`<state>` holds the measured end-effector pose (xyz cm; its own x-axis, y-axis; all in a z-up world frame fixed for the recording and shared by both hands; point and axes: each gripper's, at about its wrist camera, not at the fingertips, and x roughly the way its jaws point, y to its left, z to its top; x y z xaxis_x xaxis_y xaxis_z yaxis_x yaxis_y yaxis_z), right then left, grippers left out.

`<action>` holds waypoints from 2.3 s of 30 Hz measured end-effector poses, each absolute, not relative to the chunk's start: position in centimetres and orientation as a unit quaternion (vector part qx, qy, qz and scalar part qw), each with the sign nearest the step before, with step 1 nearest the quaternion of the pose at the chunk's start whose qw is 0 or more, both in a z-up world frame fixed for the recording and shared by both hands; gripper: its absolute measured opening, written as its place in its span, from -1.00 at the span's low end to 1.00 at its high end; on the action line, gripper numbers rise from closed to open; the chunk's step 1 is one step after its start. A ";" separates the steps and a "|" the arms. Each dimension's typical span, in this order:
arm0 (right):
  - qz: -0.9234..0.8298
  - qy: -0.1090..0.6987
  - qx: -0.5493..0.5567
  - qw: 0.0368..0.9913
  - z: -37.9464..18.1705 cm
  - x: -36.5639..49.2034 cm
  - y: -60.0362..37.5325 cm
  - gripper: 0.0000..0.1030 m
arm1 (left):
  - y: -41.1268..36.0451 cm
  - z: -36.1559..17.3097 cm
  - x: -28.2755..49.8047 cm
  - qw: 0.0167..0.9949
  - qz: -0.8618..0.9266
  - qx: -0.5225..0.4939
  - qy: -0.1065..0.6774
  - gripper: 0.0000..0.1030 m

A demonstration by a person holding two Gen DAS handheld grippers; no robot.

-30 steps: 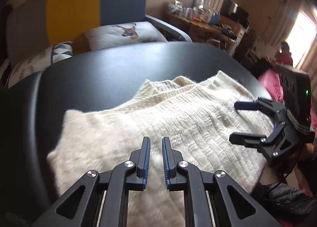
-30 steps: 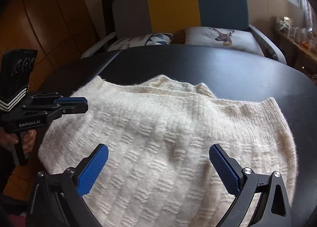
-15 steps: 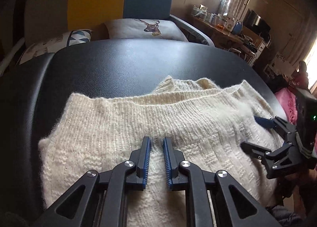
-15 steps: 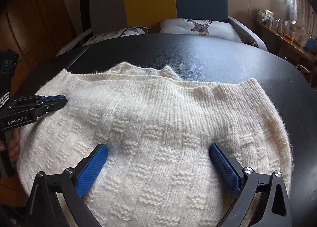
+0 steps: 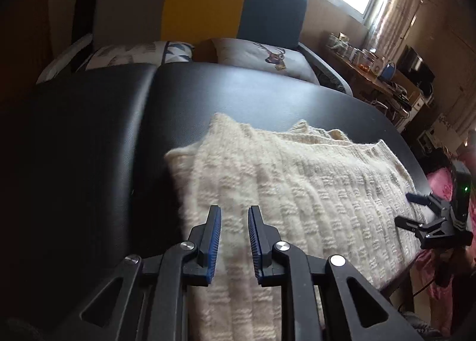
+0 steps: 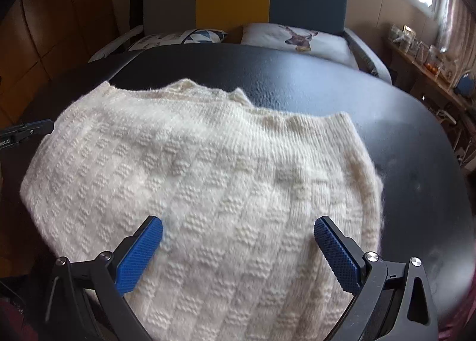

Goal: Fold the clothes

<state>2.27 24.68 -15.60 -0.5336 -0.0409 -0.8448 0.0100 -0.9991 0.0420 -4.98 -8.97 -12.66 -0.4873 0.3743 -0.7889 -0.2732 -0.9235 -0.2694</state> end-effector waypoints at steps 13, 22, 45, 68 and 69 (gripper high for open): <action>-0.876 -0.048 0.479 -0.002 -17.0 3.8 24.3 1.00 | -15.3 -16.1 -8.3 0.253 0.792 -0.502 -0.239 0.21; -0.872 -0.050 0.486 -0.010 -16.8 3.8 23.9 1.00 | -13.9 -19.2 -12.0 0.299 0.768 -0.497 -0.271 0.21; -0.867 -0.025 0.461 0.185 -11.1 7.1 26.0 0.98 | -13.5 -12.6 -15.0 0.228 0.845 -0.477 -0.077 -0.69; -0.823 0.084 0.532 0.183 -19.3 4.4 31.0 1.00 | -13.5 -7.1 -11.9 0.299 0.808 -0.455 -0.226 -0.70; -0.825 0.082 0.530 0.179 -19.3 4.6 31.0 1.00 | -13.0 -6.6 -11.9 0.302 0.808 -0.451 -0.229 -0.70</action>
<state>4.65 31.03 -19.31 -0.3749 -0.2088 -0.9032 0.3828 -0.9222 0.0543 -11.87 -12.96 -6.60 -0.4109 0.6948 -0.5902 -0.2817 -0.7125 -0.6426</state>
